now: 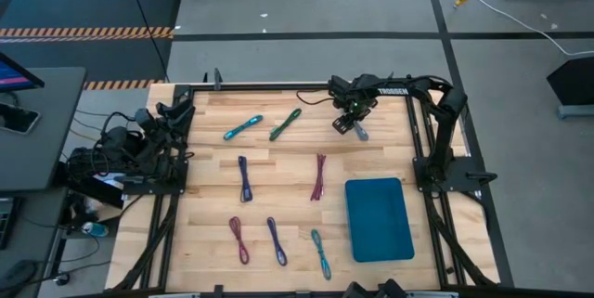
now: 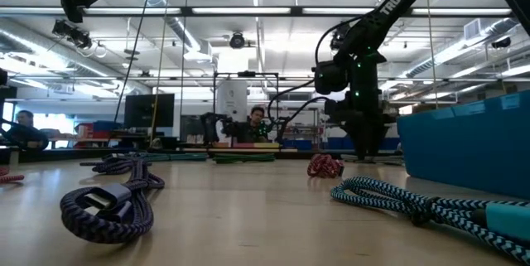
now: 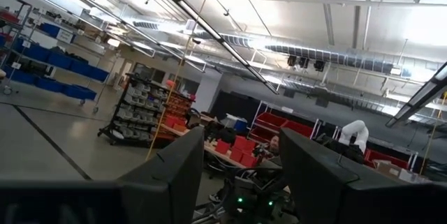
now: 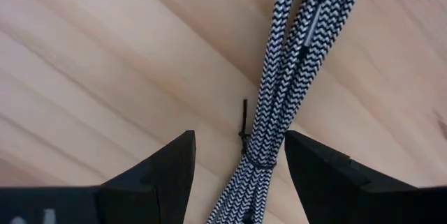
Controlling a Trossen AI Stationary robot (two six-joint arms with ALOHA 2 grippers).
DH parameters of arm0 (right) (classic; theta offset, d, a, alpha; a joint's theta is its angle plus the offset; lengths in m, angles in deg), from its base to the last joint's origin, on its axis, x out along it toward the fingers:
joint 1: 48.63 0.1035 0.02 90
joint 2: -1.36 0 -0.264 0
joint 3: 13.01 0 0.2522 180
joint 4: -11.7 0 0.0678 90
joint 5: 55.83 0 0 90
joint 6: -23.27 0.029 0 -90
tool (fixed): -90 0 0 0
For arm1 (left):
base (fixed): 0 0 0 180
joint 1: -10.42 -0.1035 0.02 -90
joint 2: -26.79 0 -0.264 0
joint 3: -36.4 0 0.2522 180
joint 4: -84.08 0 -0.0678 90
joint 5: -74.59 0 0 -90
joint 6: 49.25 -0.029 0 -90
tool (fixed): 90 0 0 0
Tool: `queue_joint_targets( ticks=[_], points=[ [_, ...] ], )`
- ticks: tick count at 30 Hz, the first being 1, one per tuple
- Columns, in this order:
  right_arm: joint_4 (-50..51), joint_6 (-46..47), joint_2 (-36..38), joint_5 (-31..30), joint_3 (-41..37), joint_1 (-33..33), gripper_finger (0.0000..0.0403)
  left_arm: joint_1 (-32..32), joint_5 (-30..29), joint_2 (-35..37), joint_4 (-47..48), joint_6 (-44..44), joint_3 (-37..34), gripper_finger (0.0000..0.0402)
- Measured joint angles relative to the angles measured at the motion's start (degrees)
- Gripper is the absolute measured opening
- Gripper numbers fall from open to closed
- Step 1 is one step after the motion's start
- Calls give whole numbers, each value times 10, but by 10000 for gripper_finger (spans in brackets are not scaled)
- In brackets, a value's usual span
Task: Pick and place USB-C Cables
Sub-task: Put the white charger cable into the blue bin
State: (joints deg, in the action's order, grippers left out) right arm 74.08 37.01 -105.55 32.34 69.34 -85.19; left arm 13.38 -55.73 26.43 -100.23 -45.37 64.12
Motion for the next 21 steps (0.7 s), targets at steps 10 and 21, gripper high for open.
queue_joint_targets(
  ticks=[10, 21],
  points=[
    [-29, 17, 6, 2, -48, 0, 227, 0, 0, 0, 0, 10, 0, 194],
    [-35, 42, 4, 9, -52, 0, 139, 0, 0, 0, 1, 12, 0, 194]
  ],
)
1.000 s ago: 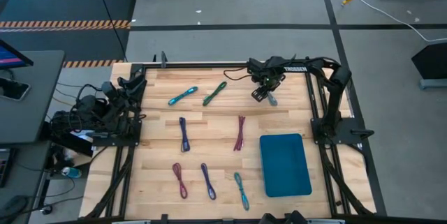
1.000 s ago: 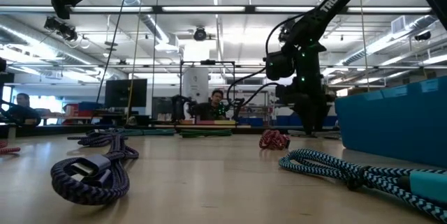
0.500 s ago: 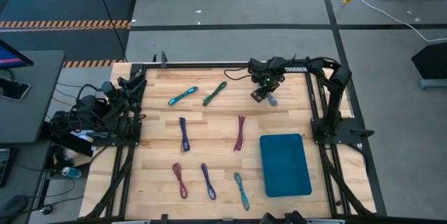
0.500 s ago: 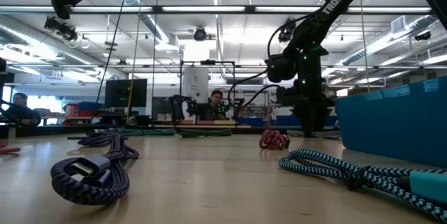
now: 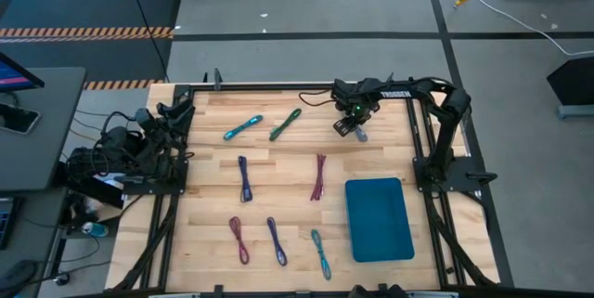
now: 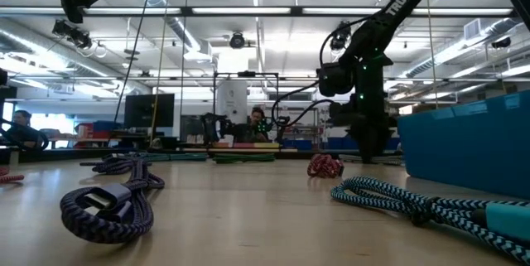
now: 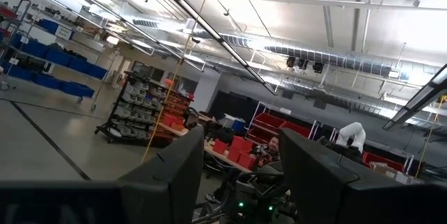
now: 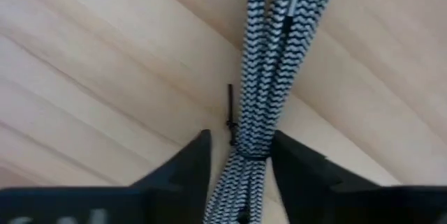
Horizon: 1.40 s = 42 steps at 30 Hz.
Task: Pick and place USB-C Cables
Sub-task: Put the white charger cable into the blue bin
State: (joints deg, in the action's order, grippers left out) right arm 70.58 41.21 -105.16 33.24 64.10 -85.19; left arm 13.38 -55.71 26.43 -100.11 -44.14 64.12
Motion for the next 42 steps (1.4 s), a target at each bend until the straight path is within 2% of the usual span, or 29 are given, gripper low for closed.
queue_joint_targets(
  ticks=[4, 6, 15, 23, 29, 33, 36, 42],
  points=[
    [2, 0, 0, 6, -1, -1, 46, 0, 0, 0, 5, 3, 0, 194],
    [2, -7, 0, 6, -1, -1, 23, 0, 0, 0, 8, 3, 0, 194],
    [48, -32, 9, 17, 41, 4, 23, 0, 0, 0, 8, 3, 0, 194],
    [87, -18, 112, 68, 157, 51, 23, 0, 0, 0, 9, 6, 0, 194],
    [159, 46, 203, 68, 236, 126, 23, 0, 0, 0, 12, 13, 0, 194],
    [190, 117, 268, 68, 259, 199, 23, 0, 0, 0, 16, 13, 0, 194],
    [195, 197, 307, 53, 258, 267, 23, 0, 0, 0, 20, 14, 0, 194],
    [236, 412, 339, -33, 259, 426, 23, 0, 0, 0, 22, 18, 0, 194]
  ],
)
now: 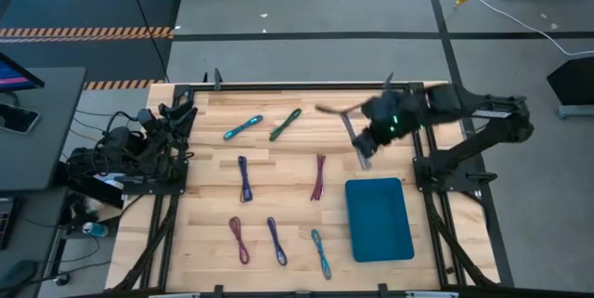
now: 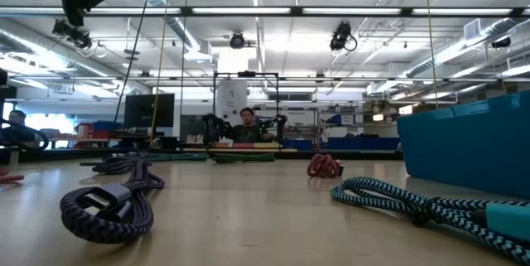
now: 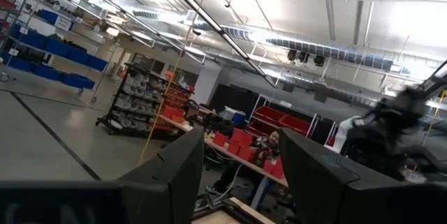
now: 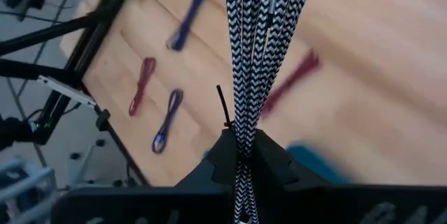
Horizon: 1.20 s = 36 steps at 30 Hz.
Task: Pick and place USB-C Cables
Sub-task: Put the white charger cable into the blue bin
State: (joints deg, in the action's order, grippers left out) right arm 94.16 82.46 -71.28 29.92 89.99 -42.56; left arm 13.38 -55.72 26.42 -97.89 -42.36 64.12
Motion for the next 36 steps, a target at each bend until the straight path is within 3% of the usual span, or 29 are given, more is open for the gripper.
queue_joint_targets(
  ticks=[7, 15, 23, 29, 36],
  points=[
    [86, 303, -46, -65, 0, 166, 23, 0, 0, 0, 0, 0, 0, 194],
    [138, 570, -154, -16, 0, 281, 23, 0, 0, 0, 2, 0, 0, 194],
    [137, 708, -230, 38, 0, 357, 23, 0, 0, 0, 8, 0, 0, 194],
    [124, 716, -256, 76, -8, 382, 23, 0, 1, 0, 8, 0, 0, 194],
    [7, 715, -240, 65, -119, 384, 23, 0, 1, 0, 9, 0, 0, 194]
  ],
)
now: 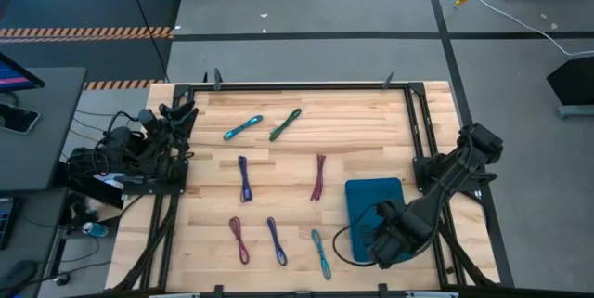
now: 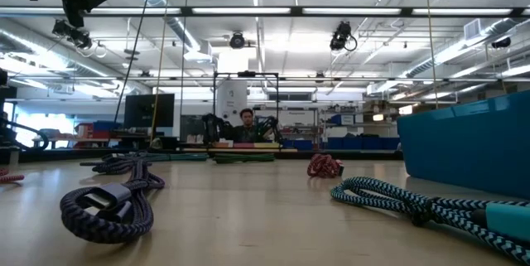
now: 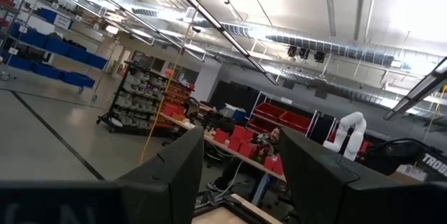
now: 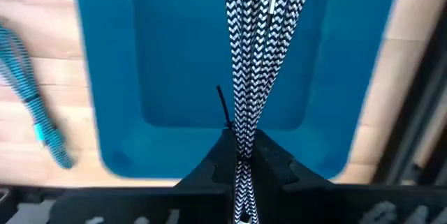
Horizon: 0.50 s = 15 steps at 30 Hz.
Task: Pick and place USB-C Cables
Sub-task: Put the white charger cable into the blue bin
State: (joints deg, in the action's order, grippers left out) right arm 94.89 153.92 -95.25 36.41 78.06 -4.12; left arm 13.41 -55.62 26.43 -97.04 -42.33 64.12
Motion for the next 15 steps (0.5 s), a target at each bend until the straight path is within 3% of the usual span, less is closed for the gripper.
queue_joint_targets(
  ticks=[5, 15],
  points=[
    [-92, 0, 38, 0, -108, 0, 23, 0, 0, 0, 0, 0, 0, 194],
    [-156, -1, 138, 0, -261, 0, 23, 0, 0, 0, 2, 0, 0, 194]
  ],
)
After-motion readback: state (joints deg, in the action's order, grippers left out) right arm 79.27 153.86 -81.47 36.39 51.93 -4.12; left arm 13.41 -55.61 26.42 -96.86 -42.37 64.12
